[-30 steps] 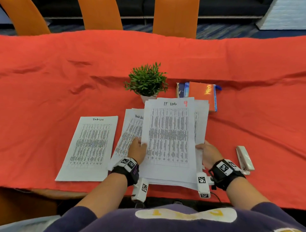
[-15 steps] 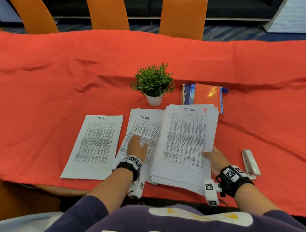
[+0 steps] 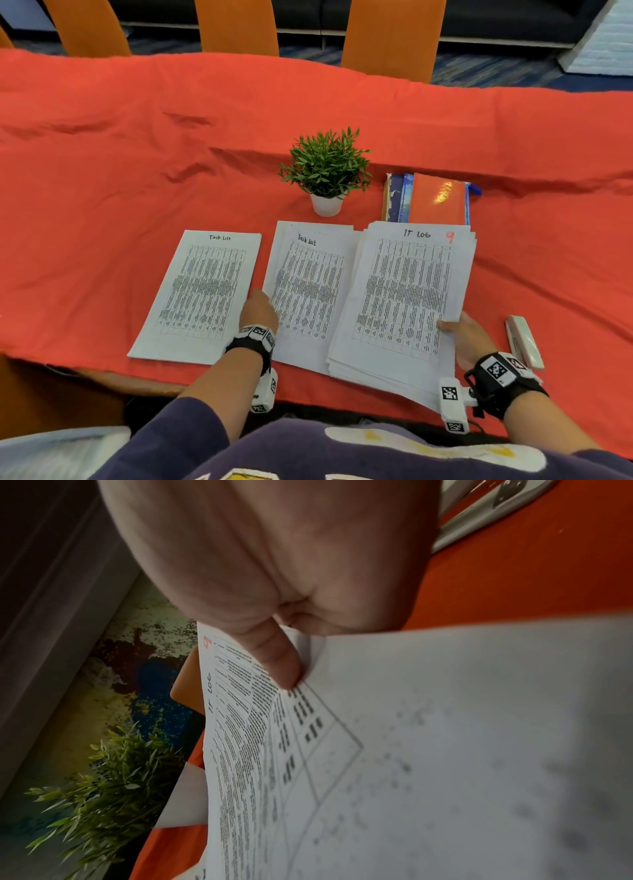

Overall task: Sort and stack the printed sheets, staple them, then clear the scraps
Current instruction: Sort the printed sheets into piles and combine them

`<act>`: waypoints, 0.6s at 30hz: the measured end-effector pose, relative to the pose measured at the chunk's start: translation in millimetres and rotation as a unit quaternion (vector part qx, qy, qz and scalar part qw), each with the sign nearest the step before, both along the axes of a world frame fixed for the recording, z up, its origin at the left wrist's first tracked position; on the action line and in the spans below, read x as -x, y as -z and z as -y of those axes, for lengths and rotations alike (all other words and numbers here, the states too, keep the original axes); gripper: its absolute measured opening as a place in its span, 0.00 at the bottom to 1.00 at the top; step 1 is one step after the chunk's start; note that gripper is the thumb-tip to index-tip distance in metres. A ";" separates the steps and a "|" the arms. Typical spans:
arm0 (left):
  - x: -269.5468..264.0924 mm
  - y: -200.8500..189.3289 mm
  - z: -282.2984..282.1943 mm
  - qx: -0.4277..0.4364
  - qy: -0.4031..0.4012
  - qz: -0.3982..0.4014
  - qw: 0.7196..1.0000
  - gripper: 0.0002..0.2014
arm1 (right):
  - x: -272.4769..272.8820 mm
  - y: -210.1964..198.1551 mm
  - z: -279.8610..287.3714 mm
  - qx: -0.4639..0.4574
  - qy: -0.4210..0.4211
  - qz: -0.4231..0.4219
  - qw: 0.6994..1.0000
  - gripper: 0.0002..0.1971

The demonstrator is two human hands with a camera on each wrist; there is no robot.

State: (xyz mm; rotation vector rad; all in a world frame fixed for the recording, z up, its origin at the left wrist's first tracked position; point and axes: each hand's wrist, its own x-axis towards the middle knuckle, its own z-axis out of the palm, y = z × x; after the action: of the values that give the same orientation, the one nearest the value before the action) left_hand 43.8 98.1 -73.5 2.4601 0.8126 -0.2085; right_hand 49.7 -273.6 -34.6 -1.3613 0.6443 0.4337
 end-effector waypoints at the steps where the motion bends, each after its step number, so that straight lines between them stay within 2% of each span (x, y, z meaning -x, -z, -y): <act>1: 0.9 -2.5 1.1 0.009 -0.009 0.012 1.000 0.06 | -0.5 1.1 -0.3 0.001 0.002 0.000 1.000 0.21; 7: 10.6 -19.5 4.1 0.082 -0.043 0.087 0.992 0.03 | -1.6 4.0 -1.6 -0.014 0.024 0.017 0.999 0.22; 12: 18.9 -33.1 -7.3 0.170 -0.092 0.150 0.970 0.02 | -5.8 8.3 6.8 -0.010 0.048 0.010 0.999 0.24; 15: 18.8 -38.8 -20.8 0.235 -0.125 0.153 0.952 0.05 | -9.3 14.3 16.7 0.002 0.067 0.002 0.998 0.24; 18: 16.9 -40.9 -30.4 0.299 -0.133 0.138 0.935 0.08 | -12.9 12.5 23.8 0.027 0.082 -0.002 0.996 0.20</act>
State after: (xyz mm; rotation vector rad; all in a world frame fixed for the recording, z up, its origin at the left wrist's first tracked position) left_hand 27.0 128.5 -32.6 1.7400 0.8037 -0.0006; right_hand 62.7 -297.4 -47.1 -1.3461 0.7693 0.2896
